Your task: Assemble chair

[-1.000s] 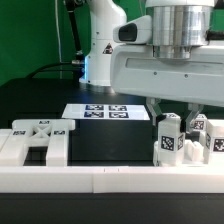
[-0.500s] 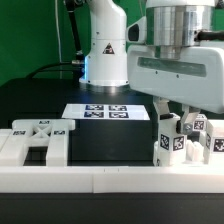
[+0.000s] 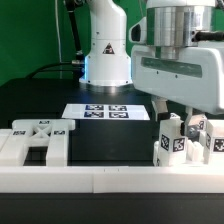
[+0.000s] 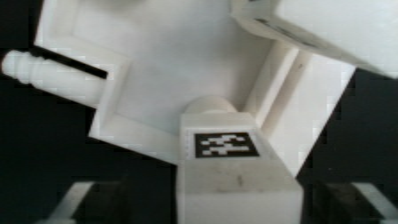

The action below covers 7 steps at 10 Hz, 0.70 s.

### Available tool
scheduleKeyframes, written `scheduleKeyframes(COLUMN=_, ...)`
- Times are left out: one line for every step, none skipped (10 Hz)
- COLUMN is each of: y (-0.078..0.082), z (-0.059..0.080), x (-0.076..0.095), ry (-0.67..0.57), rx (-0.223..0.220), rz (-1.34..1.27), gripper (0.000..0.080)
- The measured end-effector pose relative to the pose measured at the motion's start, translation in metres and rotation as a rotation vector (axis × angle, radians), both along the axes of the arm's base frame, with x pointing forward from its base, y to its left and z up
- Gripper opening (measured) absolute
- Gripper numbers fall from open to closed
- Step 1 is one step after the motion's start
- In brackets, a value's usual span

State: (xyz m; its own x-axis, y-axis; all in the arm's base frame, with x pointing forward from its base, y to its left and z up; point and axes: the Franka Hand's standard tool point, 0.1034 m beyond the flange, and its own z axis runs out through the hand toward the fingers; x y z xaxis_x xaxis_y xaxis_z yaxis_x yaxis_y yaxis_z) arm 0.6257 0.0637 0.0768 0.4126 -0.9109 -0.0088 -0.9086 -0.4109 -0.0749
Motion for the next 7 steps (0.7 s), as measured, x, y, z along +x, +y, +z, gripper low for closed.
scheduleKeyframes(y=0.0004, z=0.0000, x=-0.0001, ry=-0.001, rx=-0.003, rz=0.040, gripper=0.0615)
scheduleKeyframes(y=0.0000, z=0.0000, x=0.0000, ry=-0.007, rx=-0.016, rz=0.190, gripper=0.0639)
scheduleKeyframes(y=-0.0008, z=0.0002, x=0.0005, ry=-0.013, rx=-0.024, rz=0.296, gripper=0.0639)
scheduleKeyframes(y=-0.0011, z=0.0003, x=0.0007, ry=-0.016, rx=-0.030, rz=0.389, gripper=0.0648)
scheduleKeyframes(y=-0.0021, z=0.0004, x=0.0008, ry=-0.021, rx=-0.038, rz=0.506, gripper=0.0648)
scheduleKeyframes(y=-0.0025, z=0.0004, x=0.0010, ry=-0.025, rx=-0.045, rz=0.604, gripper=0.0648)
scheduleKeyframes(y=-0.0027, z=0.0005, x=0.0011, ry=-0.028, rx=-0.050, rz=0.679, gripper=0.0648)
